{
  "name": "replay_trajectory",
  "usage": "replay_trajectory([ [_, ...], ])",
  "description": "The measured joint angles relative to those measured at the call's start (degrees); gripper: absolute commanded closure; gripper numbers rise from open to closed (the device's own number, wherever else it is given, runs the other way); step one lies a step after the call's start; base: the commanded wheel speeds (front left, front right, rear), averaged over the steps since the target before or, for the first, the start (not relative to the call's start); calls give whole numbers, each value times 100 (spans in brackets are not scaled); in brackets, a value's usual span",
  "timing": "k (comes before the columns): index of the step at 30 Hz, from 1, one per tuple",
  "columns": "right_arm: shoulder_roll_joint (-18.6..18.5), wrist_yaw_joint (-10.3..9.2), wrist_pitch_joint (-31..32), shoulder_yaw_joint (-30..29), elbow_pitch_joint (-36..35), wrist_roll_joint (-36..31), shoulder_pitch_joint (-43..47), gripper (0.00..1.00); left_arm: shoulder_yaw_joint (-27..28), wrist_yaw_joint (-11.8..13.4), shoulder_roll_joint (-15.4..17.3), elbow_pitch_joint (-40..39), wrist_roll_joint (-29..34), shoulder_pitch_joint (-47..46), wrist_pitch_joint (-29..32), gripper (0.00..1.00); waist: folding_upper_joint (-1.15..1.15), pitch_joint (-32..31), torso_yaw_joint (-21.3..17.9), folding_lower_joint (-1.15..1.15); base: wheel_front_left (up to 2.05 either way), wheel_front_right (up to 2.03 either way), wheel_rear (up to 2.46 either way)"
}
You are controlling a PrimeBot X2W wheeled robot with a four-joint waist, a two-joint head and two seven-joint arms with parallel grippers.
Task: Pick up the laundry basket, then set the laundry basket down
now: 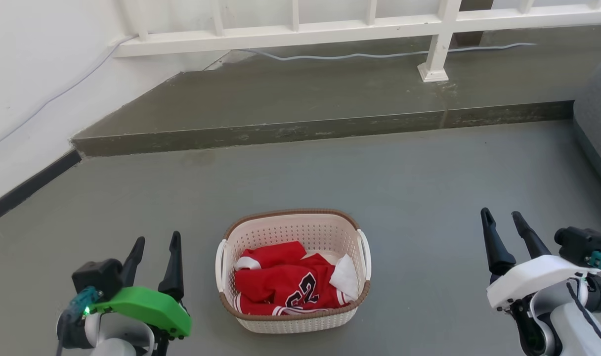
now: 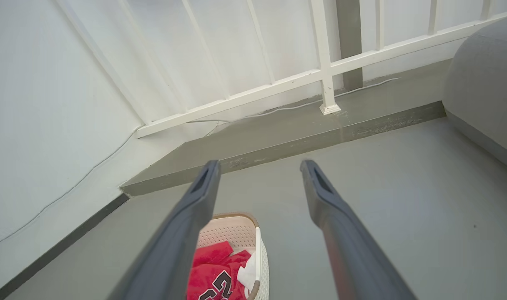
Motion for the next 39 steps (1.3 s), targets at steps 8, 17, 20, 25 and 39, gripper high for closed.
replay_trajectory([
  [8,-36,-97,-131,159,0,-538,0,0,-112,107,3,43,538,-3,-153,0,0,-12,-9,0,0,0,0],
  [17,-86,-180,-283,275,0,-1147,-1,0,-242,226,3,123,1029,-10,-307,0,0,-20,-16,0,0,0,0],
  [20,-89,-198,-335,310,1,-1307,-1,0,-274,249,3,163,1218,-11,-354,0,0,-24,-18,0,0,0,0],
  [25,-107,-247,-433,368,0,-1627,-1,0,-332,307,4,191,1516,-18,-459,0,0,-23,-25,0,0,0,0],
  [39,-64,-247,-502,312,4,-1817,-1,0,-363,323,-16,235,1712,-132,-521,0,0,1,-36,0,0,0,0],
])
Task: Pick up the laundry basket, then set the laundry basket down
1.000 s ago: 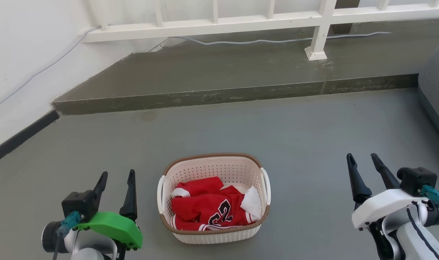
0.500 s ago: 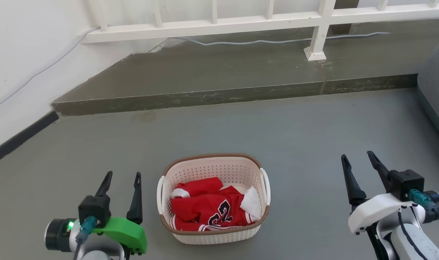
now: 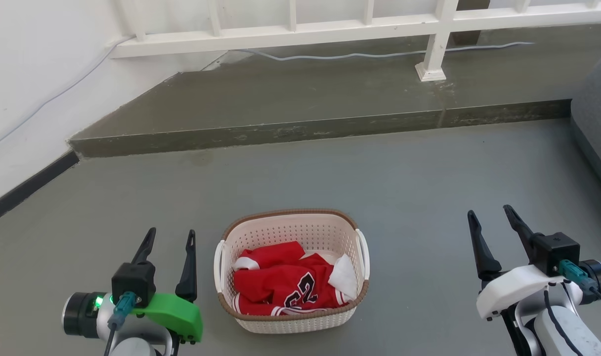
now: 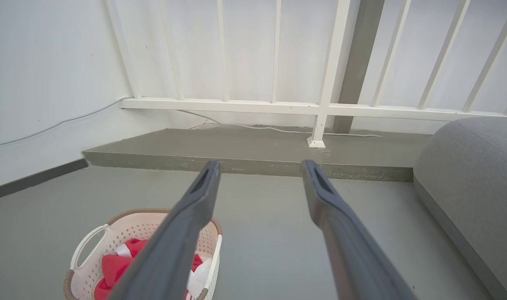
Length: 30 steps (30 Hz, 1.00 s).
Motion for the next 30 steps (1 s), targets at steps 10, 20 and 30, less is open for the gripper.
replay_trajectory([
  [10,51,12,0,-80,23,33,-1,0,41,0,-48,59,-29,0,0,0,0,16,-2,0,0,0,0],
  [20,104,63,0,-108,56,33,-1,0,40,0,-59,129,-31,-1,0,0,0,42,7,0,0,0,0],
  [30,125,79,0,-180,46,33,-4,0,10,0,-86,101,-31,-86,0,0,0,224,37,0,0,0,0],
])
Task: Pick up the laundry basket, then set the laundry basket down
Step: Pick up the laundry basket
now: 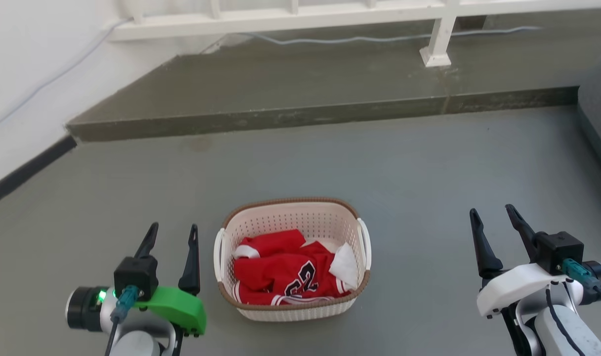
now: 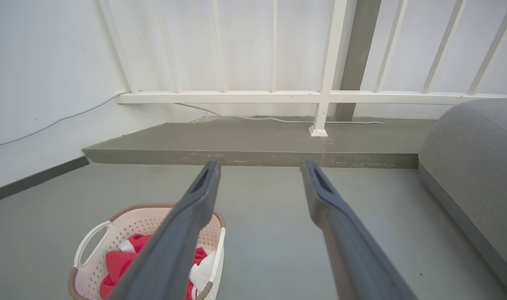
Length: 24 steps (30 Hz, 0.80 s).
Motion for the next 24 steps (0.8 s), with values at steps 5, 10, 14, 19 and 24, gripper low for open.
replay_trajectory([
  [5,-1,52,0,-44,-53,0,-101,0,-25,0,-38,-80,9,-199,0,0,0,281,31,0,0,0,0],
  [10,-1,80,-1,-58,-89,0,-257,0,-31,0,-52,-119,10,-305,0,0,0,509,48,0,0,0,0],
  [14,-4,83,-2,-91,-89,0,-380,0,-32,0,-69,-143,41,-443,0,0,0,767,61,0,0,0,0],
  [19,-10,94,-8,-155,-94,0,-519,0,-49,0,-101,-155,42,-644,0,0,0,1112,82,0,0,0,0],
  [24,-11,127,-8,-169,-121,-1,-661,0,-56,0,-153,-153,42,-797,0,0,0,1470,113,0,0,0,0],
])
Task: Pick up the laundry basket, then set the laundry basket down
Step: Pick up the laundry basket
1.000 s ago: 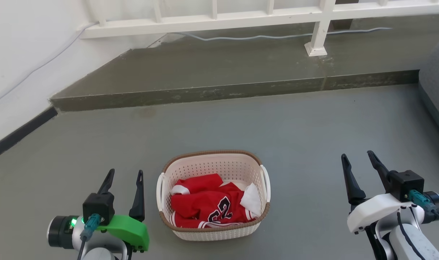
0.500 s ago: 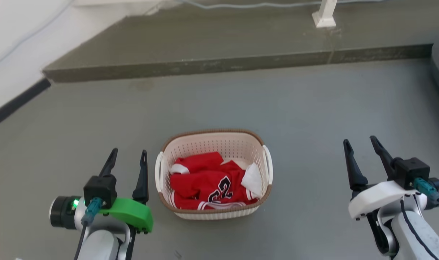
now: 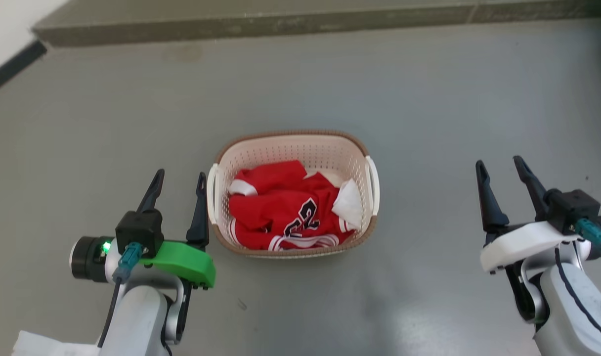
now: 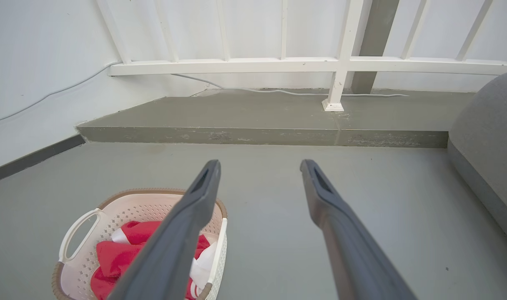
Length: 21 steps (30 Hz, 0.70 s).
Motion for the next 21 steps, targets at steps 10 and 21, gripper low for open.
replay_trajectory([
  [10,-32,26,0,-46,-56,-37,-442,0,-16,0,-58,4,9,-440,0,0,0,730,71,0,0,0,0],
  [21,-71,105,0,-78,-113,-53,-965,0,-3,0,-111,9,59,-1004,-1,0,0,1543,135,1,0,0,0],
])
